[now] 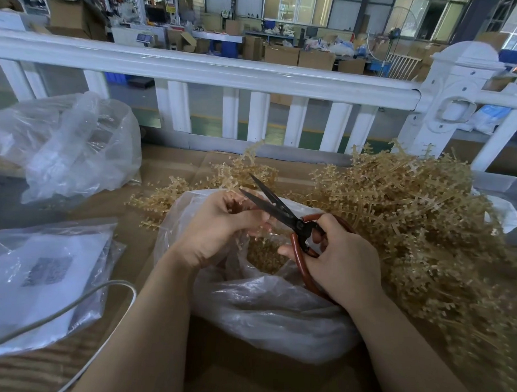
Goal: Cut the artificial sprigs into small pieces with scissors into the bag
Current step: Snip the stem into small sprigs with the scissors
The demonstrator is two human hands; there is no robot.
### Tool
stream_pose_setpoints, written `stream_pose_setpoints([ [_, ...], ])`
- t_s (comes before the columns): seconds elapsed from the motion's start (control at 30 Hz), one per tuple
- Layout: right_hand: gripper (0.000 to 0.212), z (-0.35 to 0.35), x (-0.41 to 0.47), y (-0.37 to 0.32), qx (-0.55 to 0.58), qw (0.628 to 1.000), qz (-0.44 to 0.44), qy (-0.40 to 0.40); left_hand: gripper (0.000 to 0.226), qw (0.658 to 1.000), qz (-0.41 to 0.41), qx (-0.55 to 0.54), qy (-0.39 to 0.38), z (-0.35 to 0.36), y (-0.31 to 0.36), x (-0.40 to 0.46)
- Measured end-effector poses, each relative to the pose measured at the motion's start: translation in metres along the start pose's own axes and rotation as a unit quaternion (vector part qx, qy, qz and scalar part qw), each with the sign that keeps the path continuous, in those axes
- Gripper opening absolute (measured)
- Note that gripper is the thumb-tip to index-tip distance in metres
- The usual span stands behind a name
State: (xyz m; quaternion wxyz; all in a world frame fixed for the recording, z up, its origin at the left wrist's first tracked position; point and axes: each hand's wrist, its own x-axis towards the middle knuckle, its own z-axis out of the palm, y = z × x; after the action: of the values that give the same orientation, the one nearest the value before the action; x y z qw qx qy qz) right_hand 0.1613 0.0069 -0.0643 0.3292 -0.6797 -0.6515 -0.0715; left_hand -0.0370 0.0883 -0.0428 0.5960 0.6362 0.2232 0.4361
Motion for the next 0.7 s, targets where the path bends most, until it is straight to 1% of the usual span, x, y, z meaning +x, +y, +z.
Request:
stream_pose_setpoints([
  [0.13,0.075,0.0003,0.0000,-0.0006,0.013,1.000,0.000,0.005,0.010,0.999,-0.004,-0.052,0.006,0.0017,-0.0005,-0.0004],
  [0.27,0.083,0.0007,-0.0001,-0.0014,0.021,1.000,-0.001,0.010,0.011,0.999,-0.014,-0.049,0.008,0.0008,-0.0007,0.0006],
  [0.4,0.086,0.0013,-0.0004,-0.0003,0.017,1.000,-0.006,0.012,0.009,0.998,-0.012,-0.061,0.027,0.0008,-0.0021,0.0002],
  [0.6,0.088,0.0018,-0.0005,-0.0007,0.008,1.000,-0.005,0.013,0.014,0.998,-0.003,-0.045,0.040,0.0004,-0.0006,-0.0002],
  [0.7,0.083,0.0021,0.0004,0.0003,-0.004,1.000,-0.003,0.002,0.018,0.999,0.015,-0.001,0.035,-0.0004,0.0013,-0.0011],
])
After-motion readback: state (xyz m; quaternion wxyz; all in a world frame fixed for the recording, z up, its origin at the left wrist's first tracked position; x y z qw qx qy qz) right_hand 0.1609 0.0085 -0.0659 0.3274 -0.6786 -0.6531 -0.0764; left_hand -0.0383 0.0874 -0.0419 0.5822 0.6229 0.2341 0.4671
